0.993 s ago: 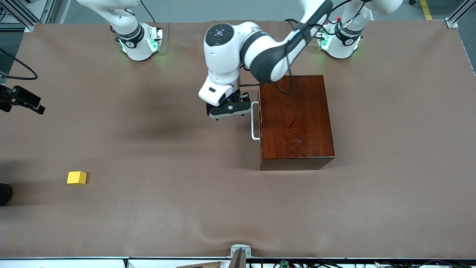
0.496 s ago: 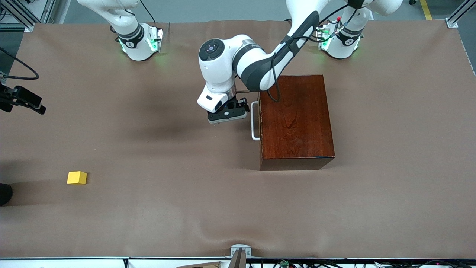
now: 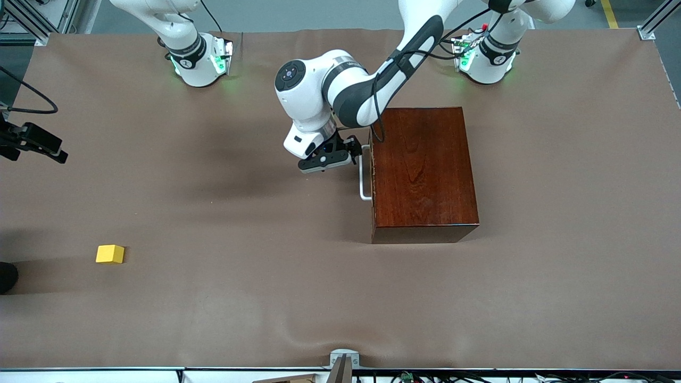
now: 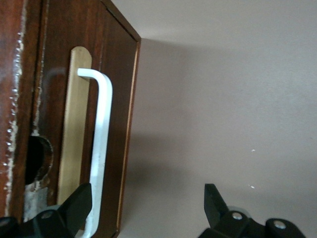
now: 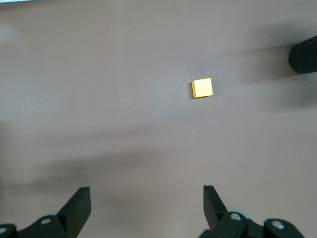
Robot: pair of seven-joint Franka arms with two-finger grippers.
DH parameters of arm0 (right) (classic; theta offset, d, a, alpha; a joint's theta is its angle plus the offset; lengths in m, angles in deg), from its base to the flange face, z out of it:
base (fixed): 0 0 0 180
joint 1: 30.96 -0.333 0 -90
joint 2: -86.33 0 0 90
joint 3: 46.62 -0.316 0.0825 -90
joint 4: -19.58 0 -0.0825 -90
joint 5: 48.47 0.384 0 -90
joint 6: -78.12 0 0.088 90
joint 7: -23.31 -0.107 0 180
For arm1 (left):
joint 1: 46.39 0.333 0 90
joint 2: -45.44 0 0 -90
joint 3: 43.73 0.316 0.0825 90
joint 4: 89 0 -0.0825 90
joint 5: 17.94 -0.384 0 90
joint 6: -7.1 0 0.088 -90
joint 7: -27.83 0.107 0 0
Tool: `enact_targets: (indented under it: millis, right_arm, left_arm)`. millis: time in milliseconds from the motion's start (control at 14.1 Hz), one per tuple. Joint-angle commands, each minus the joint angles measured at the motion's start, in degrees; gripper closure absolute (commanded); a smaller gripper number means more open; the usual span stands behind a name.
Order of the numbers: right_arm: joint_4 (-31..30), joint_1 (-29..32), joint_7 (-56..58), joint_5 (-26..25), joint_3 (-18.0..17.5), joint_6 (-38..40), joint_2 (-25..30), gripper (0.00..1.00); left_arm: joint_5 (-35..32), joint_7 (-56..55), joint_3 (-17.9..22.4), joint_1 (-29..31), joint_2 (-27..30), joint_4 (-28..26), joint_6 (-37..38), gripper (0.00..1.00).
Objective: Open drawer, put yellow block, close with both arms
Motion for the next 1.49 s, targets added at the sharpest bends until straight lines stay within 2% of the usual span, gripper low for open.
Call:
enact_targets:
  millis: [0, 142, 213, 780, 1418]
  right_arm:
    - [-0.38, 0.06, -0.17, 0.33, -0.15, -0.05, 0.87, 0.00]
    - [-0.38, 0.24, -0.25, 0.33, -0.15, 0.13, 0.87, 0.00]
    - [-0.38, 0.24, -0.17, 0.24, -0.06, 0.04, 0.87, 0.00]
    - [-0.38, 0.15, -0.25, 0.33, -0.06, 0.04, 0.87, 0.00]
    - [-0.38, 0.24, -0.25, 0.33, -0.06, -0.05, 0.87, 0.00]
  left_arm:
    - [0.58, 0.47, 0.51, 0.27, -0.93, 1.89, 1.81, 0.00]
    - [1.98, 8.09, 0.34, 1.24, -1.45, 2.06, 1.81, 0.00]
    - [3.21, 8.47, 0.34, 1.15, -1.54, 2.06, 1.90, 0.00]
    - [7.08, 5.76, 2.10, 2.11, -2.42, 3.47, 2.08, 0.00]
    - [7.17, 5.31, 2.54, 2.03, -4.26, 4.43, 0.59, 0.00]
